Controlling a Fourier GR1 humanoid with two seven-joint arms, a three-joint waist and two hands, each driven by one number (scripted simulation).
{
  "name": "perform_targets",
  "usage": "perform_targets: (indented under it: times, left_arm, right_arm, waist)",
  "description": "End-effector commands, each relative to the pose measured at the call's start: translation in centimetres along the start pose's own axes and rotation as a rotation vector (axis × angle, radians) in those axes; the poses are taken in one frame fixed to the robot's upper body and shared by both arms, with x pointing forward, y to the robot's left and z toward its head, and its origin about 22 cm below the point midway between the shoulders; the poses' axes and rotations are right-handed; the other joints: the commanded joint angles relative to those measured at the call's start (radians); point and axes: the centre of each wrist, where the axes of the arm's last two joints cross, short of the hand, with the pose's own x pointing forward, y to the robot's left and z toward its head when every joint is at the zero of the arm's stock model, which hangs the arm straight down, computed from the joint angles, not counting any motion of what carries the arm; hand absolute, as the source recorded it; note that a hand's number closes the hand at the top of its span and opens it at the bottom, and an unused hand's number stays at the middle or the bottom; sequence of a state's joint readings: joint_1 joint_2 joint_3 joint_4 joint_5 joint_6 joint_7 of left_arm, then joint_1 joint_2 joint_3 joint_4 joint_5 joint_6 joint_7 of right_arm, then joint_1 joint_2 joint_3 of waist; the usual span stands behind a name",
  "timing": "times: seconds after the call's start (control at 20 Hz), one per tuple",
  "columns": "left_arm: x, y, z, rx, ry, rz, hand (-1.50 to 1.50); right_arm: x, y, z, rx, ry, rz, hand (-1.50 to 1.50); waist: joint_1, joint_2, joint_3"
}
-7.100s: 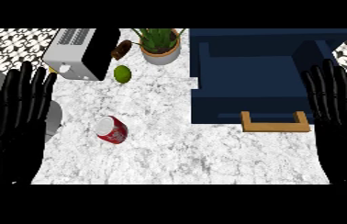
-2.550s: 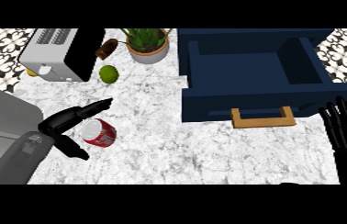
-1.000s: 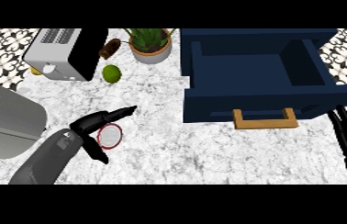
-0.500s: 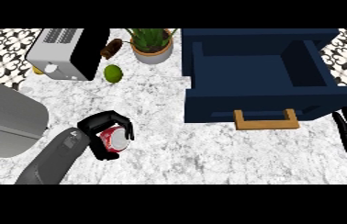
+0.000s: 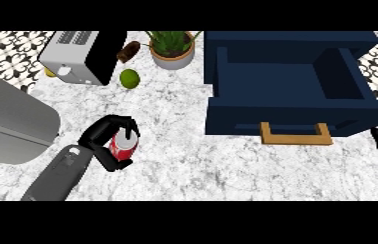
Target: Pick up the can, place it into the drawer and close the drawer
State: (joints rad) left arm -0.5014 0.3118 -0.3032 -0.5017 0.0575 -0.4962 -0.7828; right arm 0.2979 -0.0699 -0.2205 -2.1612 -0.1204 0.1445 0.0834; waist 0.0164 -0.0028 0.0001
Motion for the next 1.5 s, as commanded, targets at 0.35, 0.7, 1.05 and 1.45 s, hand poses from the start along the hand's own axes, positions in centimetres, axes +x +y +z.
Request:
perform_targets:
  times: [0.35,0.7,1.05,1.45]
  left_arm:
    - [2.8,-0.3,-2.9,0.718,-0.08,0.096,1.5]
    - [11.9,-2.5,-7.6,0.67,-0.164,0.0,1.5]
    - [19.7,-6.9,-11.1,0.607,-0.145,0.01,1.5]
    - [26.3,-10.5,-15.5,0.576,-0.197,-0.064,1.5]
  right_arm:
    - [1.1,-0.8,1.5,-0.006,0.001,-0.002,-1.5]
    - [0.7,-2.0,2.2,-0.027,-0.01,0.007,-1.5]
    - [0.7,0.7,2.6,-0.016,-0.001,-0.015,-1.5]
    - [1.2,-1.1,0.2,-0.018,-0.037,-0.007,-1.5]
  waist:
    - [0.003,-0.012,0.003]
    - [0.0,-0.012,0.003]
    - [-0.02,-0.004,0.001]
    - [-0.023,0.001,0.0]
